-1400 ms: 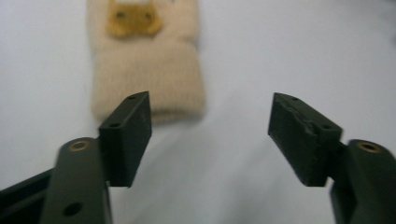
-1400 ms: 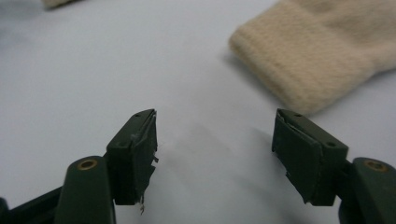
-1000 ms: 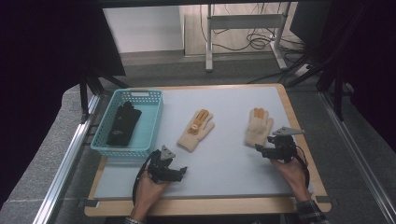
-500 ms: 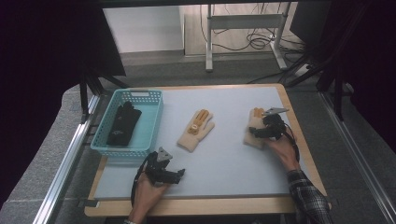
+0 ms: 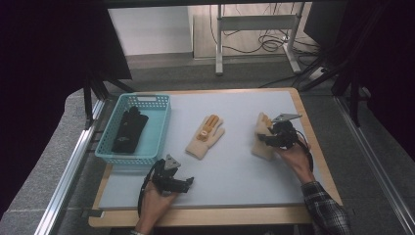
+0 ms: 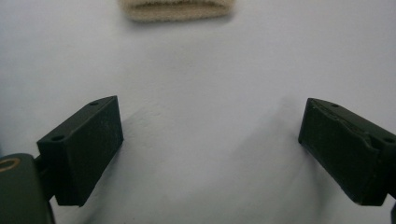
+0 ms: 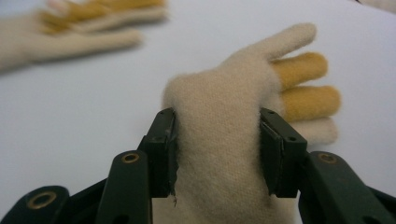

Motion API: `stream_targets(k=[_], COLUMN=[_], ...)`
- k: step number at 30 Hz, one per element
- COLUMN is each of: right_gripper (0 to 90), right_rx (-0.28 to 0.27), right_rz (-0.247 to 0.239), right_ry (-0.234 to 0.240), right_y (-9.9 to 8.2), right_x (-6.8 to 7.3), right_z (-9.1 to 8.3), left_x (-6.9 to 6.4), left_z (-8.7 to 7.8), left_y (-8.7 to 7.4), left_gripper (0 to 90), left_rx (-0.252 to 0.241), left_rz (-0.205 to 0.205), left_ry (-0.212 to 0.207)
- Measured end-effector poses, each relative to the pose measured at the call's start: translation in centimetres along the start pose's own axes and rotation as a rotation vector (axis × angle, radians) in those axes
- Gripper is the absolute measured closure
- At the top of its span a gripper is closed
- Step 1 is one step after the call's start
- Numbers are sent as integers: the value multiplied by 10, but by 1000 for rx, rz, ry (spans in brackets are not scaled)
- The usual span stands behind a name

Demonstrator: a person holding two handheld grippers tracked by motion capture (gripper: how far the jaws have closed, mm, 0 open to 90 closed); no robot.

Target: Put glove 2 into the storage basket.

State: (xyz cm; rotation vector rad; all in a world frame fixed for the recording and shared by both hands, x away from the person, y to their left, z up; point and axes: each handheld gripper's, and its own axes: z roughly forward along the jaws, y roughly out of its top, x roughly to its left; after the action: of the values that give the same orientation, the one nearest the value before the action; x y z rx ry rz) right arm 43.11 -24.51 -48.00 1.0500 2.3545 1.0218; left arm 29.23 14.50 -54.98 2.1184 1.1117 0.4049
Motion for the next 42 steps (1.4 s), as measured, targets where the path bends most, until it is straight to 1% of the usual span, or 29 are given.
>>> stream_targets(k=[1,2,3,4,5,6,7,10,12,13,15,16,17,18,19,20,22,24,26,29,30,33,35,38,39,41,42], right_gripper=[516,514,511,508,504,502,499,492,474,450,371,327,281,260,255,255,274,339,419,504,556,612,620,631,663,783,831], right_rx=[-18,-26,-28,-31,-29,-29,-27,-25,-17,-10,3,8,6,2,-7,-16,-20,-15,-11,-8,-9,7,22,40,50,70,72], right_rz=[3,5,0,-16,-28,-40,-63,-100,-123,-129,-128,-127,-123,-117,-107,-86,-58,-40,-25,-23,-23,-27,-32,-25,-26,-27,-30], right_ry=[30,62,83,111,128,137,153,176,190,194,212,228,229,225,217,211,202,186,180,179,177,182,174,177,172,181,178], right_y=[3,5,6,6,7,6,5,2,-3,-7,-14,-16,-17,-17,-17,-16,-16,-17,-17,-16,-15,-15,-18,-23,-24,-27,-27], right_x=[11,21,29,44,56,65,80,109,124,130,136,136,134,131,125,117,105,92,84,79,79,79,79,79,79,79,80], right_z=[-7,-11,-14,-17,-19,-20,-20,-17,-11,-6,2,4,5,5,4,2,1,0,0,2,2,4,7,17,21,28,29], left_x=[0,0,0,0,0,0,0,0,0,0,0,0,0,0,0,0,0,0,0,0,0,0,0,0,0,0,0], left_z=[0,0,0,0,0,0,0,0,0,0,0,0,0,0,0,0,0,0,0,0,0,0,0,0,0,0,0], left_y=[0,0,0,0,0,0,0,0,0,0,0,0,0,0,0,0,0,0,0,0,0,0,0,0,0,0,0], left_gripper=[67,67,68,68,68,68,68,68,68,68,68,68,68,68,68,68,68,68,68,68,68,69,68,69,68,69,69], left_rx=[1,1,2,1,1,0,0,0,-2,-3,-3,-2,-1,0,0,0,0,0,0,0,0,0,0,-1,-1,-1,-1], left_rz=[1,1,1,1,1,4,3,3,-2,-2,-2,-1,0,1,1,1,0,0,0,0,0,0,0,0,0,0,0], left_ry=[0,0,1,1,1,2,1,3,3,4,4,3,3,3,3,3,3,3,3,3,3,3,3,3,3,3,4])
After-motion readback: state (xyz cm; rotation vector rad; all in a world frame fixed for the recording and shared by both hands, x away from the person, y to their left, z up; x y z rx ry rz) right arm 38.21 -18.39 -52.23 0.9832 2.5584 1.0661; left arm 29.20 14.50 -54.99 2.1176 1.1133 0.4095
